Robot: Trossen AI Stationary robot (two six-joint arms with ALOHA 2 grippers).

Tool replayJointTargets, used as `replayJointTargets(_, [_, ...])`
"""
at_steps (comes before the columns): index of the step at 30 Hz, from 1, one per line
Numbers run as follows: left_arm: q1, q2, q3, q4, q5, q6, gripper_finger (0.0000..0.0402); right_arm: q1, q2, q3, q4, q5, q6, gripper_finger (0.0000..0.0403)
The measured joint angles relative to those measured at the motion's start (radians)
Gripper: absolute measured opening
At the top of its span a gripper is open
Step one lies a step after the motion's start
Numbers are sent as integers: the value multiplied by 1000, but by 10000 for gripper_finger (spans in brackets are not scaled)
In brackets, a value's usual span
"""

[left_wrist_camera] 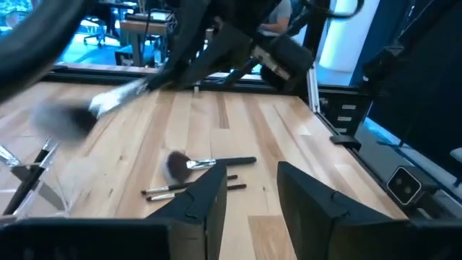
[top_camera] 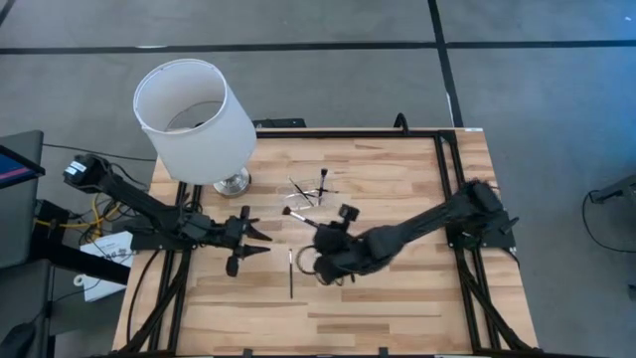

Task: Put items in baskets/containers
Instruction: Put the black powder brush into the transparent organizer

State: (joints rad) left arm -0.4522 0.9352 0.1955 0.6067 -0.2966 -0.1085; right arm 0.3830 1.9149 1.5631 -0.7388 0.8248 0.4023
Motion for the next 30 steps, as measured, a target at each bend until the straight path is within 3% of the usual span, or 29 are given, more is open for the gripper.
replayJointTargets(3, [0, 3, 0, 4, -7, -6, 120, 16, -97, -193, 240, 0, -4, 30])
replayJointTargets(7, [1, 12, 0, 5, -23, -7, 115, 7, -170, -468, 780, -50, -130, 30])
replayJointTargets(10, [10, 16, -1, 10, -40, -8, 111, -37, -170, -628, 1245, -258, -283, 30])
replayJointTargets(12, [24, 16, -1, 27, -43, -4, 109, -80, -127, -687, 1527, -415, -294, 31])
replayJointTargets(14, [37, 16, -1, 63, -44, 6, 108, -124, -72, -715, 1703, -554, -251, 31])
replayJointTargets(17, [53, 18, -1, 117, -43, 67, 108, -180, 29, -704, 1852, -746, -159, 30])
replayJointTargets(22, [74, 23, -1, 162, -41, 127, 108, -233, 167, -643, 2018, -881, -13, 32])
replayJointTargets(30, [73, 22, -1, 186, -15, 138, 108, -256, 244, -581, 2033, -934, 44, 31])
